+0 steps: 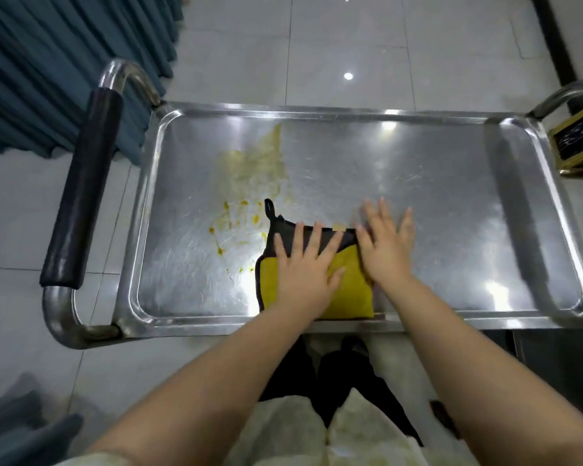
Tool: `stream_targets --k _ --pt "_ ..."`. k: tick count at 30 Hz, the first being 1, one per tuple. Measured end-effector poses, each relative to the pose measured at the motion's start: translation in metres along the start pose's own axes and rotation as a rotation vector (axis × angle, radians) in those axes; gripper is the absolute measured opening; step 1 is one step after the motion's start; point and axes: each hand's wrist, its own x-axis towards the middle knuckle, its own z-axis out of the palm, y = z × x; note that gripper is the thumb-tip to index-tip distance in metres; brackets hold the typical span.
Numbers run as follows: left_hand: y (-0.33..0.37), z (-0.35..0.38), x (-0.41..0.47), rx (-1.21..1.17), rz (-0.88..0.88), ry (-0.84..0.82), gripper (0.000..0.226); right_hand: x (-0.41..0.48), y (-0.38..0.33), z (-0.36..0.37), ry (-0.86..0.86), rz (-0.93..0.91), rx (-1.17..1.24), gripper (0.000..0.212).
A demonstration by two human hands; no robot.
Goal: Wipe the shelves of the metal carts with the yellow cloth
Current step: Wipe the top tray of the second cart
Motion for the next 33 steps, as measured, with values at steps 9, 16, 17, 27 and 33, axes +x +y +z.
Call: stream_targets --k 9,16,17,27,33 --pt "-0.033 0.009 -0.037 0.154 -0.198 -0.032 0.067 0.096 -0.029 0.012 -0.054 -0.13 -0.266 0.057" --pt "-0.082 -0.011 -0.024 0.185 -0.287 -0.092 0.068 0.091 -0.032 0.023 -0.048 -0.121 -0.333 0.058" --pt "-0.084 -0.015 -0.002 0.181 -0.3 -0.077 0.068 0.092 -0.032 0.023 -0.049 -0.12 -0.344 0.058" --pt "-0.104 -0.047 0.224 0.175 -0.255 -0.086 0.068 0.104 -0.024 0.023 -0.002 -0.13 -0.356 0.061" --pt "-0.06 -0.015 0.038 0.161 -0.191 -0.079 0.066 0.1 -0.023 0.018 -0.064 -0.134 -0.323 0.063"
